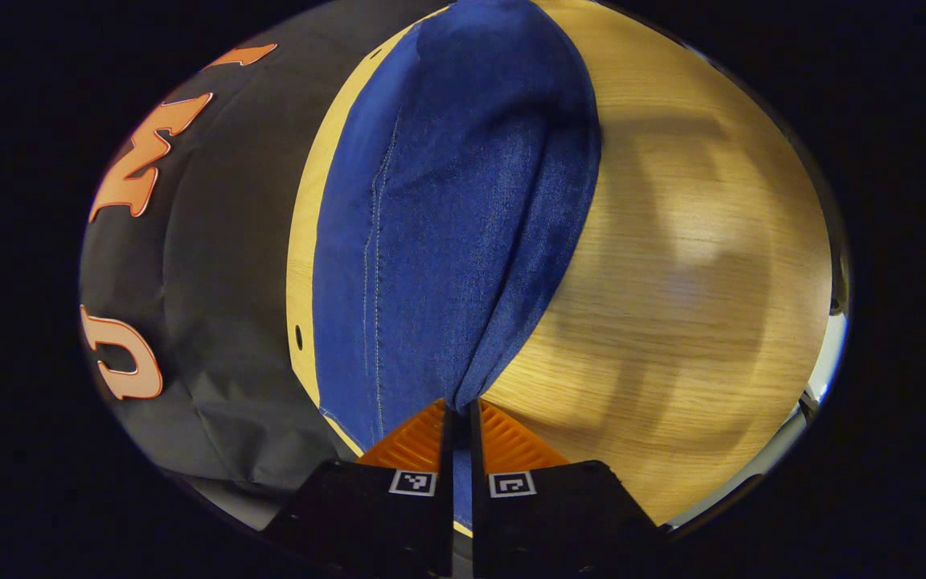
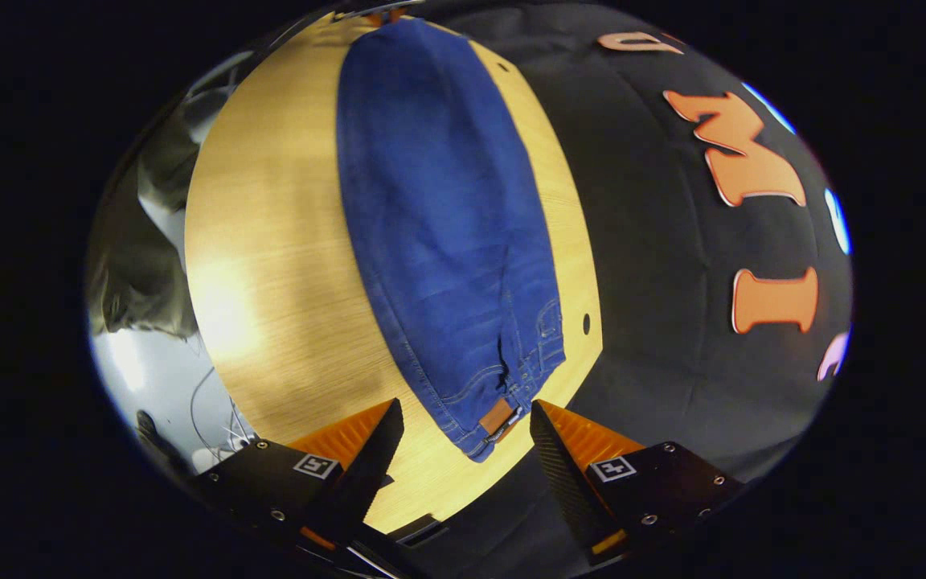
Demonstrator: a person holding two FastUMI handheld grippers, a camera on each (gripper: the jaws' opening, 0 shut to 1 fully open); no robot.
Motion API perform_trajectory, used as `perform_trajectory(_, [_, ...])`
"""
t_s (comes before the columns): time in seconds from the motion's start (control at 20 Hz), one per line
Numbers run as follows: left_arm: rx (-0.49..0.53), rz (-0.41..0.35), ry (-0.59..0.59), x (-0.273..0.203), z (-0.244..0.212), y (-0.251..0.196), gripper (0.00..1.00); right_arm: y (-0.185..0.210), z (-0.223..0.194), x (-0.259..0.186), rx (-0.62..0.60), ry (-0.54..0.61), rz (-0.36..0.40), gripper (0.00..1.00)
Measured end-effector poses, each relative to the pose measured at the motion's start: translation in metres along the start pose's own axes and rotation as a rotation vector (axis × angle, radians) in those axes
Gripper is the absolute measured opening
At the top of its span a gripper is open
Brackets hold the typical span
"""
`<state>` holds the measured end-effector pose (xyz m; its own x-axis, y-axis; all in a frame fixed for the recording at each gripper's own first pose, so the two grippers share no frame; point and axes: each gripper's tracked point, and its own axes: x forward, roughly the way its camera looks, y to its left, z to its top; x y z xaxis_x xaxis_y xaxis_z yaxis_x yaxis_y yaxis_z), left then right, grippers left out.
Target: Grasp the waist and the cuffs of the jeans and fold them to make the two legs overlap; first hold the waist and fold one-third of the jeans toward the cuffs, then hold the cuffs and fold the remaining one-third in the same direction to finish folding.
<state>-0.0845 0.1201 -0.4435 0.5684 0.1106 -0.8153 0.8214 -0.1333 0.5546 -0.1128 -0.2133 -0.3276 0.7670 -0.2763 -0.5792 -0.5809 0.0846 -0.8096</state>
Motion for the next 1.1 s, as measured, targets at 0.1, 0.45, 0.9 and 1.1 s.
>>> perform_trajectory(0.1, [0.002, -0.001, 0.002, 0.0, 0.001, 0.0, 0.1, 0.005, -0.005, 0.012, -0.068, 0.011, 0.0, 0.98])
perform_trajectory(0.45, [-0.003, 0.0, 0.0, 0.001, 0.001, 0.0, 0.1, 0.013, -0.019, 0.046, -0.153, 0.045, 0.019, 0.99])
perform_trajectory(0.9, [-0.015, -0.012, -0.001, 0.001, 0.001, -0.002, 0.1, -0.005, -0.008, 0.077, -0.19, 0.047, -0.001, 0.93])
perform_trajectory(1.1, [-0.026, -0.024, -0.002, 0.0, 0.001, -0.002, 0.1, 0.013, -0.008, 0.089, -0.194, 0.049, 0.076, 0.48])
